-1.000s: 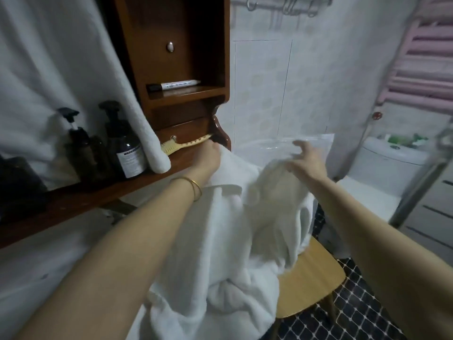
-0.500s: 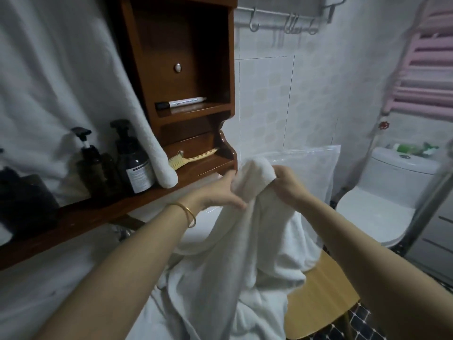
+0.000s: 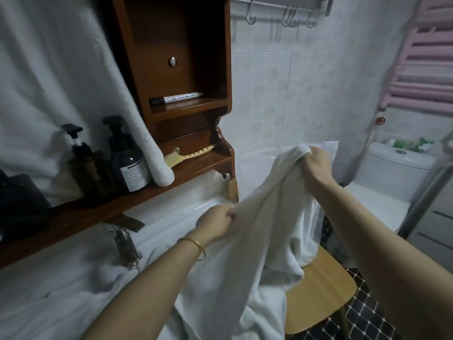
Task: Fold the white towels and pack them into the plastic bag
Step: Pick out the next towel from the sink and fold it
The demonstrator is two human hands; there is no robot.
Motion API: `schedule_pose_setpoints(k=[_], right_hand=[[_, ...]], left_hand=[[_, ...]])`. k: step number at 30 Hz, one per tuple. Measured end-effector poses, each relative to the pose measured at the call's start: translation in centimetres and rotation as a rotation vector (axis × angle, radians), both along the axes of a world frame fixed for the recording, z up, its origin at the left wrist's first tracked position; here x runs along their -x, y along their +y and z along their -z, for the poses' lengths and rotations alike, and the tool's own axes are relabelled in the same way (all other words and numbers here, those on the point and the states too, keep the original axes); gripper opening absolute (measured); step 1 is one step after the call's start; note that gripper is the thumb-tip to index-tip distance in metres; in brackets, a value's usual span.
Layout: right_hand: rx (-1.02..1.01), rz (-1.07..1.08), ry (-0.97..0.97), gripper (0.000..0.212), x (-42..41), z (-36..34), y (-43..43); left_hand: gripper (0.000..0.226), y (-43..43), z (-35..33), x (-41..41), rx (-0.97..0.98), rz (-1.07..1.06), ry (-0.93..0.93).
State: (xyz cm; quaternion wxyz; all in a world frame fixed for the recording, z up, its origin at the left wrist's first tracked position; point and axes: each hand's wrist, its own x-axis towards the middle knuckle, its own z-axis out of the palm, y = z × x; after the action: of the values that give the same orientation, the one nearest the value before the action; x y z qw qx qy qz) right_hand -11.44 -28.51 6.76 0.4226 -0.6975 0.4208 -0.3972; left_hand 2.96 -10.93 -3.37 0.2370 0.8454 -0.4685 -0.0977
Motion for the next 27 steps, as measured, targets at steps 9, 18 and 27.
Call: schedule_pose_setpoints(k=[9, 18, 27], right_hand=[[0.351, -0.594, 0.576, 0.028, -0.5, 5.1, 5.0], [0.185, -0.124, 0.264, 0.022, 2.5, 7.8, 2.7], [0.191, -0.347, 0.386, 0.040, 1.7, 8.5, 3.8]], left_hand=[[0.012, -2.1, -7.2, 1.7, 0.321, 0.184, 0.011], [0.023, 3.5, -1.8, -0.5, -0.232, 0.233, 0.244], [0.044, 4.6, -3.4, -1.9, 0.027, 0.028, 0.363]])
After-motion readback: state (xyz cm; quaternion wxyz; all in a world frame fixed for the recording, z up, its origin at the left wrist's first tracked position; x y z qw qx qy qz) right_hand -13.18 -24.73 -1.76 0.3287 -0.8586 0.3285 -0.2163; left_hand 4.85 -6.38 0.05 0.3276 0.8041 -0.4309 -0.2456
